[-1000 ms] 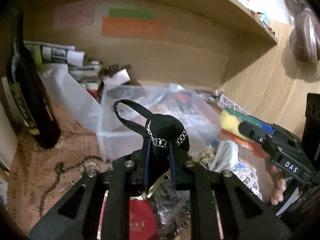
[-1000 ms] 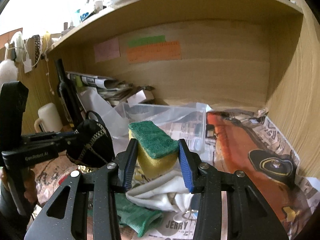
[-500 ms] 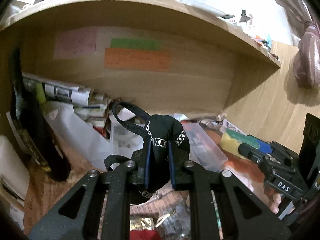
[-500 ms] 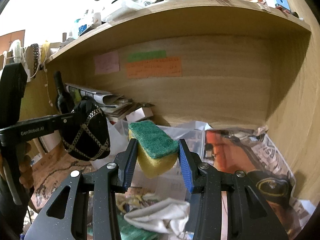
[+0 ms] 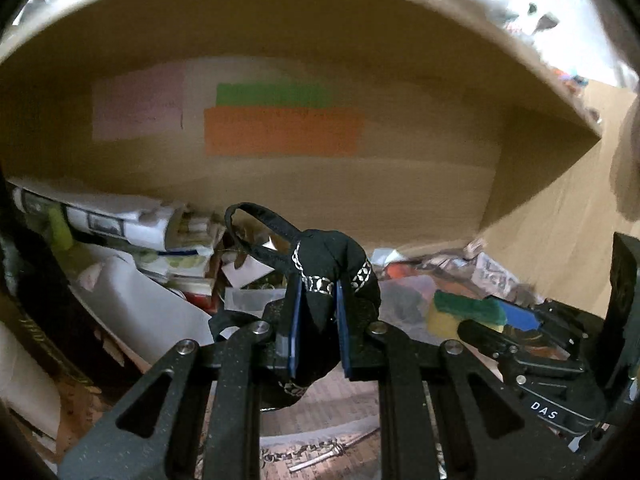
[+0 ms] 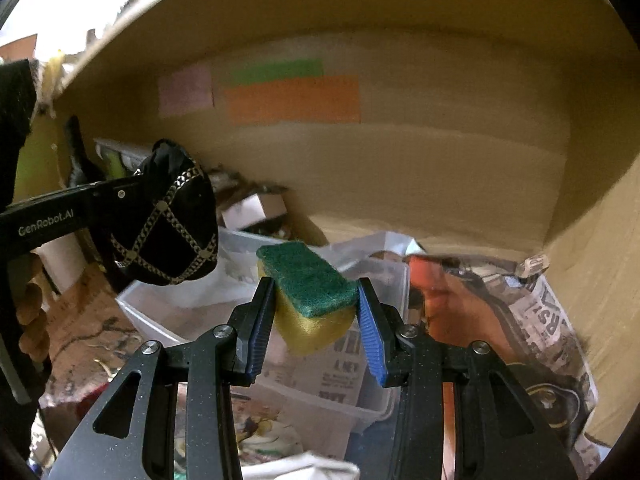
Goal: Organize soft objects
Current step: 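Carry the black pouch and the sponge over the clear plastic box with both tools, then open the right tool to drop the sponge while the left tool drops the black pouch into the box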
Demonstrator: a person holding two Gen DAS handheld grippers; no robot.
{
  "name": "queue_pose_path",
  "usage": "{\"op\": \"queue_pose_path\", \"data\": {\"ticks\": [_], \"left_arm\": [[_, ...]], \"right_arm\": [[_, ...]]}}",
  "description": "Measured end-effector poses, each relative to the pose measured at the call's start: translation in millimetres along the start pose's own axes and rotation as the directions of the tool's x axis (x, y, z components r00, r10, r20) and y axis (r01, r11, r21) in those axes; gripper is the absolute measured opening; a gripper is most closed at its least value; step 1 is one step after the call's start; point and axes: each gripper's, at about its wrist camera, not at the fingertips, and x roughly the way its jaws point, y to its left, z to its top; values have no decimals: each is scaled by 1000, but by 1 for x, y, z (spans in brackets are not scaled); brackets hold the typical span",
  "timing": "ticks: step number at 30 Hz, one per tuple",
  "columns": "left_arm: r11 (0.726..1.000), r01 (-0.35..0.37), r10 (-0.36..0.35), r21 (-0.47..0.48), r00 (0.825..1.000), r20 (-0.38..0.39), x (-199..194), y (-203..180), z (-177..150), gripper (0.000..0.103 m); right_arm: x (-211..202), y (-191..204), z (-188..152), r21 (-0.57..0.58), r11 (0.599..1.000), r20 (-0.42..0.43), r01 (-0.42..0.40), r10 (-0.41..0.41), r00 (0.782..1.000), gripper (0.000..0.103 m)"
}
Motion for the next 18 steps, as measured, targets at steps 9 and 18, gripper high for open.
{"op": "queue_pose_path", "data": {"ticks": [9, 18], "left_arm": [[1000, -23, 19, -18, 985, -170, 66, 7, -26, 15], [999, 17, -9, 27, 968, -252, 82, -13, -44, 23]], "right_arm": [[38, -3, -8, -9, 1000, -135, 12, -13, 991, 37], [49, -7, -11, -3, 1000, -182, 11, -11, 983, 41]]}}
